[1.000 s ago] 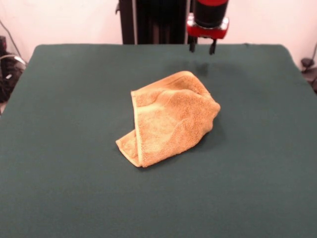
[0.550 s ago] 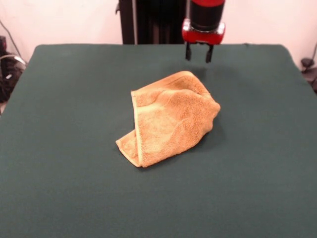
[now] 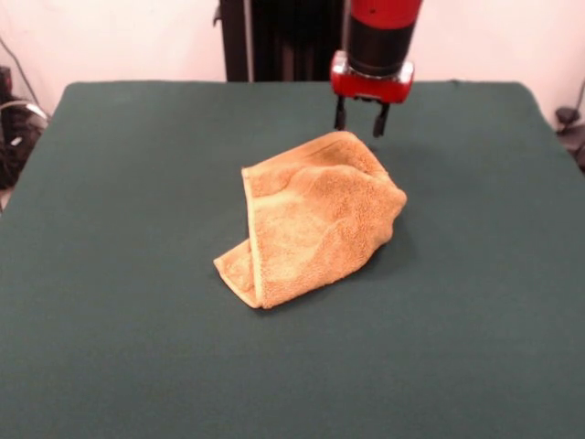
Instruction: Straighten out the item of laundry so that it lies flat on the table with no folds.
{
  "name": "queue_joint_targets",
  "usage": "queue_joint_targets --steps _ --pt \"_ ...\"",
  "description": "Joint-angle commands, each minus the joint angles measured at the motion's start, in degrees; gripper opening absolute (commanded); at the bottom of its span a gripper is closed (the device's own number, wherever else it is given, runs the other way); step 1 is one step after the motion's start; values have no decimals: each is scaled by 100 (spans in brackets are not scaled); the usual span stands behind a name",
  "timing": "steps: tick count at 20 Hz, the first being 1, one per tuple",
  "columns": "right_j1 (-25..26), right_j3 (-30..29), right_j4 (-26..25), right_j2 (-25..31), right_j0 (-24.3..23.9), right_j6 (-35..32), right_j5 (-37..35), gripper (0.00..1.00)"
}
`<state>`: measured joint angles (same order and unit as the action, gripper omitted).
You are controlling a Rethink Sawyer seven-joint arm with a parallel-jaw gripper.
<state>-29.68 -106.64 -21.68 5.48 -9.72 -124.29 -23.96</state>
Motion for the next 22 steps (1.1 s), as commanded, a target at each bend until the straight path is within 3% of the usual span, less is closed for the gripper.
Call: queue_joint_targets --steps 1,7,15,22 --pt "470 1261 367 284 -44 -104 -885 100" --pt "357 1520 467 461 -255 119 -1415 100" --pt "440 1599 354 675 -633 398 -1364 100" --pt "683 2004 260 721 -733 619 -1804 100"
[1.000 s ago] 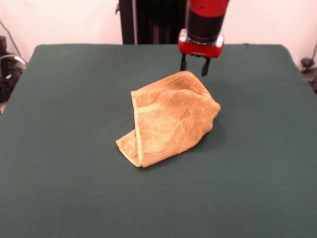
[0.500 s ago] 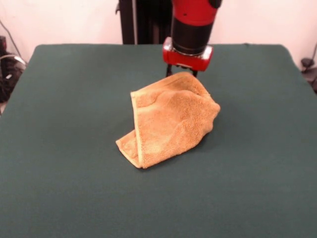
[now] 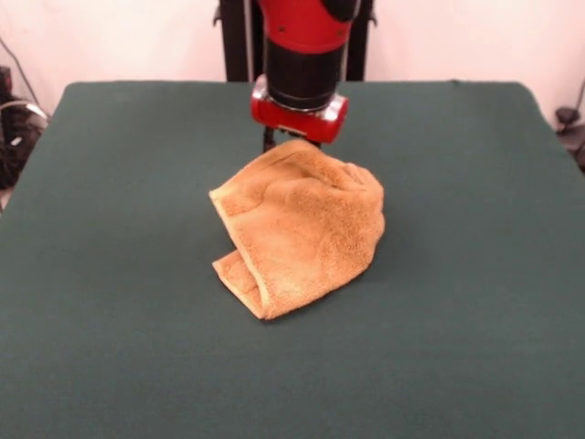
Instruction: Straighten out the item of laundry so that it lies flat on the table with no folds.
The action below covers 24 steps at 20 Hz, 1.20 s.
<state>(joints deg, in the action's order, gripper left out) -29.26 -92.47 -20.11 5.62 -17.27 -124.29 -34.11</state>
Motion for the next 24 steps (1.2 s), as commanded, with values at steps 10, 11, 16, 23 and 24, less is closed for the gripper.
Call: queue_joint_targets --steps 10,11,16,23,24 --pt "857 1059 31 816 43 815 -1467 100" --pt "853 1034 73 840 20 782 -1506 100" --pt "808 1059 122 925 -50 679 -1414 100" --pt "557 828 237 1107 -225 822 -1825 100" --pt "573 884 196 1084 -196 830 -1895 100"
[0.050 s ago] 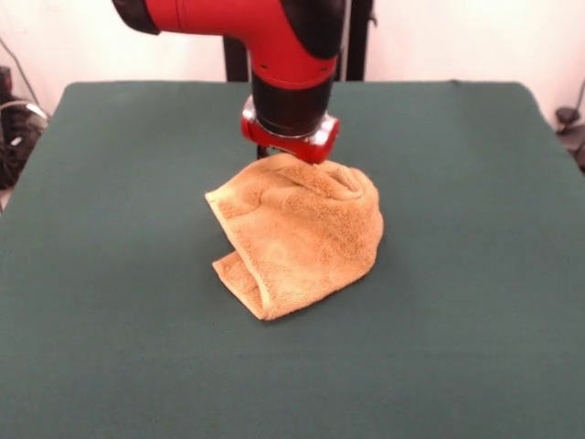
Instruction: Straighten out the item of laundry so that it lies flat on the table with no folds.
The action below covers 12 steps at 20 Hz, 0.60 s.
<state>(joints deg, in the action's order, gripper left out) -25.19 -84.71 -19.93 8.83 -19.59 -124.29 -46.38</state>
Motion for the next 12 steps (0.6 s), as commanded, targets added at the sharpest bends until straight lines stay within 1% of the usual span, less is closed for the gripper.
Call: queue_joint_targets --steps 1,2,3,6,8,10,12 --pt "184 163 137 739 64 839 -738 100" --pt "219 276 70 711 132 831 -763 100" --pt "233 309 117 719 149 754 -790 100" --pt "174 570 193 783 182 846 -1240 100" --pt "-77 569 240 835 201 903 -1476 100" --pt "-353 459 355 884 201 826 -1618 100" --pt "-476 439 393 923 204 830 -1807 100"
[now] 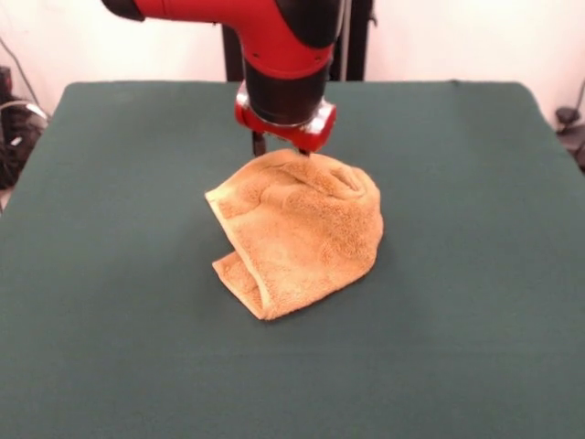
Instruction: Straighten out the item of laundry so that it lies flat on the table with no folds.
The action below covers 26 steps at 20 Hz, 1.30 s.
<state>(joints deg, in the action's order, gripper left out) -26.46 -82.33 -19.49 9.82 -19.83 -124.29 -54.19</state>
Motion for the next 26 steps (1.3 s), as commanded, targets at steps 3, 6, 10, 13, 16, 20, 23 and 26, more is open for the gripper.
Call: queue_joint_targets --steps 3,6,10,13,16,20,23,26 --pt "-424 160 426 862 212 665 -970 100" --pt "-490 149 487 928 158 684 -974 100" --pt "-623 218 624 1026 103 779 -1344 100" --pt "-575 313 570 1025 110 850 -1291 100" --pt "-474 440 612 993 144 773 -1508 100" --pt "-271 687 582 943 212 675 -1663 100" --pt "-105 894 597 920 260 552 -1760 100" --pt "44 1062 552 911 310 524 -1724 100"
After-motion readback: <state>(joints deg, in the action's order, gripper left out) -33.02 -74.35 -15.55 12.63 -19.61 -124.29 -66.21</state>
